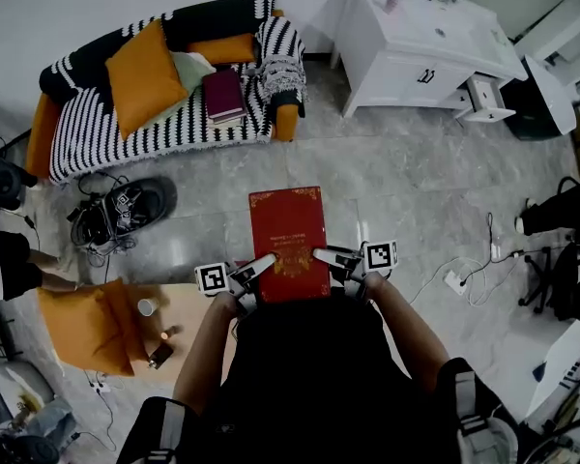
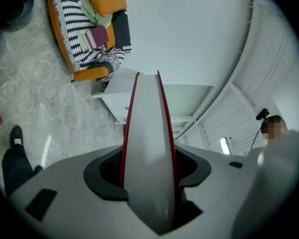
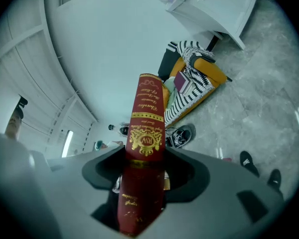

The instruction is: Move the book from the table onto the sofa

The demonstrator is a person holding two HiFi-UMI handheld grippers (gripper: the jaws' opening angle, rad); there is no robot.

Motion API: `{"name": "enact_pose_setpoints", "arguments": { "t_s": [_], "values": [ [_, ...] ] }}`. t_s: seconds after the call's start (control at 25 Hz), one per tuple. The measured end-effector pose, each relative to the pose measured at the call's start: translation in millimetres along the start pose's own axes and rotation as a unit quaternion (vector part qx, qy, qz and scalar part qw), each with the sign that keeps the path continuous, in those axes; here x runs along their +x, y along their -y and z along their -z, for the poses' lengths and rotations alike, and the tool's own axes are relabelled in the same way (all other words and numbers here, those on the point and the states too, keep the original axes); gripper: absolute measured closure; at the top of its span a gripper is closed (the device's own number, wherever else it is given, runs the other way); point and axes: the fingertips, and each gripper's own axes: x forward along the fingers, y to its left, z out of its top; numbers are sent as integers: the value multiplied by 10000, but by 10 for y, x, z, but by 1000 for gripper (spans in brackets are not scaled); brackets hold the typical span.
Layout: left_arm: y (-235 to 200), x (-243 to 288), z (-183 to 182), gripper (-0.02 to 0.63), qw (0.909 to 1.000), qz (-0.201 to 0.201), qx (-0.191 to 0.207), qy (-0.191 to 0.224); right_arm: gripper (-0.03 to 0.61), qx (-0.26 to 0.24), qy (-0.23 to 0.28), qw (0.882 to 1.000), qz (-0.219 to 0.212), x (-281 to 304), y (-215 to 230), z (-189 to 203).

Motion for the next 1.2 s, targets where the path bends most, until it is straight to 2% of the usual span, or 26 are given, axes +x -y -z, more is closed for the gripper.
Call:
{"name": "enact_pose_setpoints", "arguments": {
  "t_s": [0.12, 0.24, 0.4, 0.6, 0.76, 1.0, 1.12, 1.2],
  "values": [
    [-49, -55, -182, 362, 9993, -151, 185, -293, 328, 131, 29, 9998, 112, 148, 52, -1],
    [5, -101, -313, 362, 9991, -133, 228, -333, 328, 264, 85, 9994, 216, 256, 90, -28],
    [-3, -265, -515, 362, 9998, -134, 117, -24, 328, -83, -164, 9998, 54, 571, 3, -171],
    [-63, -443, -706, 357, 9982, -127, 174, 565, 328, -30, -522, 9982, 300, 828, 47, -275],
    [-34, -474, -862, 357, 9951, -108, 351, 919, 328, -141, -691, 9974, 129, 984, 10, -434],
    [-83, -521, -1100, 356, 9916, -243, 272, 1240, 328, -213, -1086, 9938, 130, 1224, 93, -648],
    [-80, -451, -1276, 356, 9898, -298, 192, 1376, 328, -155, -1187, 9928, 79, 1319, 143, -850],
    [-95, -358, -1408, 356, 9886, -426, 273, 1419, 328, -134, -1255, 9920, 52, 1341, 170, -1036]
  ]
}}
